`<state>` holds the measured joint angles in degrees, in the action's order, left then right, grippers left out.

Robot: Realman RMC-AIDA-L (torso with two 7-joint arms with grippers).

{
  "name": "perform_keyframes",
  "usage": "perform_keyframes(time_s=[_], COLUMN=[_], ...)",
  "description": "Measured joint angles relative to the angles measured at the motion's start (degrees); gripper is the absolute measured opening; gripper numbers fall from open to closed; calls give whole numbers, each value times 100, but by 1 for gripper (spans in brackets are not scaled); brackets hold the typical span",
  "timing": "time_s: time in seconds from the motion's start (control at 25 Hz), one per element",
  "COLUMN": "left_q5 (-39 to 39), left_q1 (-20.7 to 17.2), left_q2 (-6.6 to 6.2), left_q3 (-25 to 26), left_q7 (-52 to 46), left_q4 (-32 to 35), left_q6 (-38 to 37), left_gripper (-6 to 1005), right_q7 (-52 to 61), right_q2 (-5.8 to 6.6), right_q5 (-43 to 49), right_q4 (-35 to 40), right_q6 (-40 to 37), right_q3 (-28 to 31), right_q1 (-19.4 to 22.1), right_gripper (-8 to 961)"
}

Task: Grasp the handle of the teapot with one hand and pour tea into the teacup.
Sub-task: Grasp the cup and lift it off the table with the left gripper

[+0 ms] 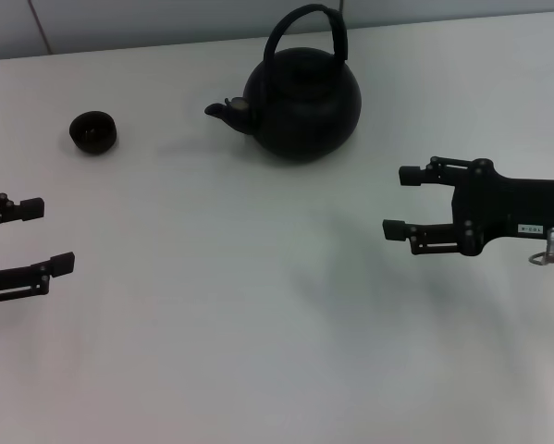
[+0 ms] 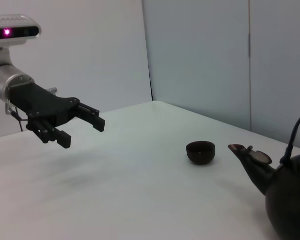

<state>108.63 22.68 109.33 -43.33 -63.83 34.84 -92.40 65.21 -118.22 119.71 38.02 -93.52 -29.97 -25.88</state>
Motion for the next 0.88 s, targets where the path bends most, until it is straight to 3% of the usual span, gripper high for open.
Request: perform_keyframes(time_s=[0.88], left_q5=[10], left_q1=[52], left_q2=[46], left_q3=[-17], left_q7=[2], left_q4=[85], left_q6=[-47], left_gripper=[832], right_q7=[-9], right_q2=[-52], right_q5=[0], right_q4=[-70], right_q6=[45], right_q3=[-9], right_q1=[-103], right_gripper=[822])
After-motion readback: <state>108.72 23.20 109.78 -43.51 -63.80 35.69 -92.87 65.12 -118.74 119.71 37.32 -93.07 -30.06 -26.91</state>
